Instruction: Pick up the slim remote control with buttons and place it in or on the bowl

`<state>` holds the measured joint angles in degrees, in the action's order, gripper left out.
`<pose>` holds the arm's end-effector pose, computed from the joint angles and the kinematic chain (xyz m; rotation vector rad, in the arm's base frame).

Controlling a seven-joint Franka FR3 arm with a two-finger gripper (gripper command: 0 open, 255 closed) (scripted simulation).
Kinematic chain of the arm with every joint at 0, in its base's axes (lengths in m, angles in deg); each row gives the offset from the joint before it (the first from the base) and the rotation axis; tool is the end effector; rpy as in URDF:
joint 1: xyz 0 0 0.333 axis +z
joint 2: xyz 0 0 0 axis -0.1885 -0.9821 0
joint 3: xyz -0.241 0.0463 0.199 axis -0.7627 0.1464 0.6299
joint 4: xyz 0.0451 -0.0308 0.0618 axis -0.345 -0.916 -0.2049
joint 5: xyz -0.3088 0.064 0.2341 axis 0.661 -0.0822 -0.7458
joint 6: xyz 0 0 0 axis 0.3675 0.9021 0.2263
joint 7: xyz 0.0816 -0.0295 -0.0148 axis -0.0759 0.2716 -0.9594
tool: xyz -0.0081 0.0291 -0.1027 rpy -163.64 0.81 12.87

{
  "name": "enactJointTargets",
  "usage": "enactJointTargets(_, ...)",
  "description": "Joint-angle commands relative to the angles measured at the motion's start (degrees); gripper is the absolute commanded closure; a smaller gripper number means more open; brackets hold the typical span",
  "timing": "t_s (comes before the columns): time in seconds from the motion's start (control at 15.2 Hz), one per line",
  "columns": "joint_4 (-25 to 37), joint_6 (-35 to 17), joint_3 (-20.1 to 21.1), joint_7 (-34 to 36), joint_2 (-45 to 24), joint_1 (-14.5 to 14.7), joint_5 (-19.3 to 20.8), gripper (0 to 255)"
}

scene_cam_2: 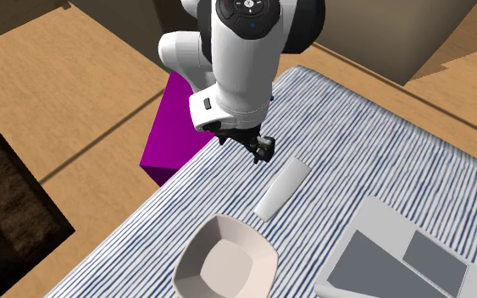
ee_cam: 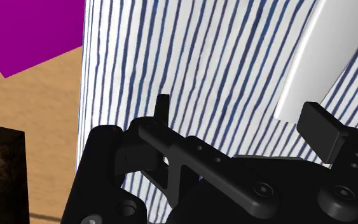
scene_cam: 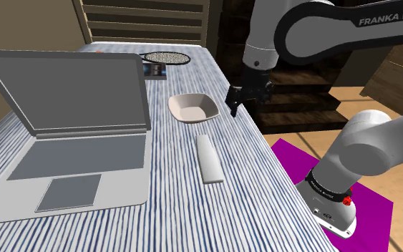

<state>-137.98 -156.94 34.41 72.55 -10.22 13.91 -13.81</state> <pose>0.3102 0.1485 0.4726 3.0445 -0.6679 -0.0123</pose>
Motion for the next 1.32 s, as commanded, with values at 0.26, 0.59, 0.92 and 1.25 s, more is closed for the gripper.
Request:
enactJointTargets(0.26, -0.04, -9.92, 8.28, 10.21, -8.85, 0.04, -3.58, 0)
enactJointTargets(0.59, 2.78, -18.38, 15.61, 19.72, -19.39, -1.83, -3.03, 0)
enactJointTargets(0.92, 3.22, -24.17, 19.06, 24.48, -25.69, -3.23, -0.82, 0)
enactJointTargets(1.25, 1.71, -28.45, 20.21, 25.73, -28.76, -3.89, 0.65, 0)
